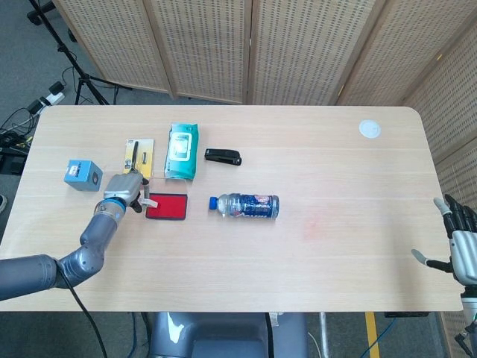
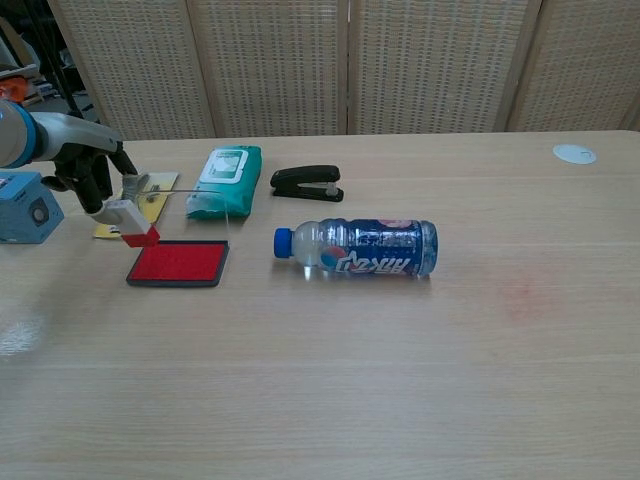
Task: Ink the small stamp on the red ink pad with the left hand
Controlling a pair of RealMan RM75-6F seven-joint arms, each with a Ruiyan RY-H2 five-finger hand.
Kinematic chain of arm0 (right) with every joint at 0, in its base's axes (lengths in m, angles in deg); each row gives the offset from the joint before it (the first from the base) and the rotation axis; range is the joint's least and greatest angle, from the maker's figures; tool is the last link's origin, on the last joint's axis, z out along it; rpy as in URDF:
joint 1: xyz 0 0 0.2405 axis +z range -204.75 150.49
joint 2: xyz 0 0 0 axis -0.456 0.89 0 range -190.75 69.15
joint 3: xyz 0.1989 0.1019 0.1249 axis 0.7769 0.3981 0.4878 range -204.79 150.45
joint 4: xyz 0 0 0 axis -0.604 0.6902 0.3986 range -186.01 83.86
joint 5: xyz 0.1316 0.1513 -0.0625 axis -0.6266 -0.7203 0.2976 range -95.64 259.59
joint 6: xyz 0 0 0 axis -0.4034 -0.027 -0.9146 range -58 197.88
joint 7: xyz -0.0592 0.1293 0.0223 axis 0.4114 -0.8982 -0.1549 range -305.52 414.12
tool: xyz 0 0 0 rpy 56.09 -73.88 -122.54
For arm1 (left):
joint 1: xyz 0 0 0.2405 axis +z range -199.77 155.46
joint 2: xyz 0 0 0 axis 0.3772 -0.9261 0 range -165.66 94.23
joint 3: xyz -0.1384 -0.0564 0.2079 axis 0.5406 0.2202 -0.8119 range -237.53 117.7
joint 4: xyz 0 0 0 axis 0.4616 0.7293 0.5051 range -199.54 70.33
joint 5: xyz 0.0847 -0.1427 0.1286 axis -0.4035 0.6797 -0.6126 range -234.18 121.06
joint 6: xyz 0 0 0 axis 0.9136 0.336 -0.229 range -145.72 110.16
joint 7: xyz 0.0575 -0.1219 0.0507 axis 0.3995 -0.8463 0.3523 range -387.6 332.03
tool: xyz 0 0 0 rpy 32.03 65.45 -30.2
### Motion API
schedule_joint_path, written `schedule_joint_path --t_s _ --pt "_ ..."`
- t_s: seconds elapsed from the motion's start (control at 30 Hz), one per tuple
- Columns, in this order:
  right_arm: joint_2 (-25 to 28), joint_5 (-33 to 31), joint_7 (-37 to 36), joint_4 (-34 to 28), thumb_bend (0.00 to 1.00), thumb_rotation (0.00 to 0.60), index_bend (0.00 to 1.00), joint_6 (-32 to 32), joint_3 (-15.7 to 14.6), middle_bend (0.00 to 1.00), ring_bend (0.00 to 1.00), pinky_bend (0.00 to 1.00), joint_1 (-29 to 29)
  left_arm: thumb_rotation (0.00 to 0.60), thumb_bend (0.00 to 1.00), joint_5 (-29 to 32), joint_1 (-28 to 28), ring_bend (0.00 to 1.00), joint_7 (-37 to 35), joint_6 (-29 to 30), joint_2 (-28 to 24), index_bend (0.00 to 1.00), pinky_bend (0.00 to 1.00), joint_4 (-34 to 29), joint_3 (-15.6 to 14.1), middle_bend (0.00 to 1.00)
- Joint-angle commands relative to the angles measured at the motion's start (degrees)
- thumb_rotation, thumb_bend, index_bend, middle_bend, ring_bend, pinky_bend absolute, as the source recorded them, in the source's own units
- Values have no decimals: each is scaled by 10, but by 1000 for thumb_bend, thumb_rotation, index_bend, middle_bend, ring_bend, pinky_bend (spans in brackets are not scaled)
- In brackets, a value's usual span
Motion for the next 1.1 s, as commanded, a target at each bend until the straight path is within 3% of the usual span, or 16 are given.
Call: schedule_joint_path --t_s 0.03,0.33,0.63,1.1 --pt "-1 1 3 0 0 600 0 -1 -1 0 0 0 0 600 479 -3 14 988 -12 -25 -25 619 901 -12 -14 971" --pt "-3 5 11 -2 0 600 0 -2 -3 0 0 0 1 600 479 -42 60 988 -46 -78 -56 619 901 20 -60 971" --pt "-8 7 25 -4 0 600 0 -1 -6 0 0 0 2 600 479 -125 114 988 -107 -109 -58 619 901 63 -67 971" --pt "-9 6 28 -6 0 600 0 0 -6 0 0 0 2 600 479 -180 141 987 -154 -120 -10 619 901 139 -69 971"
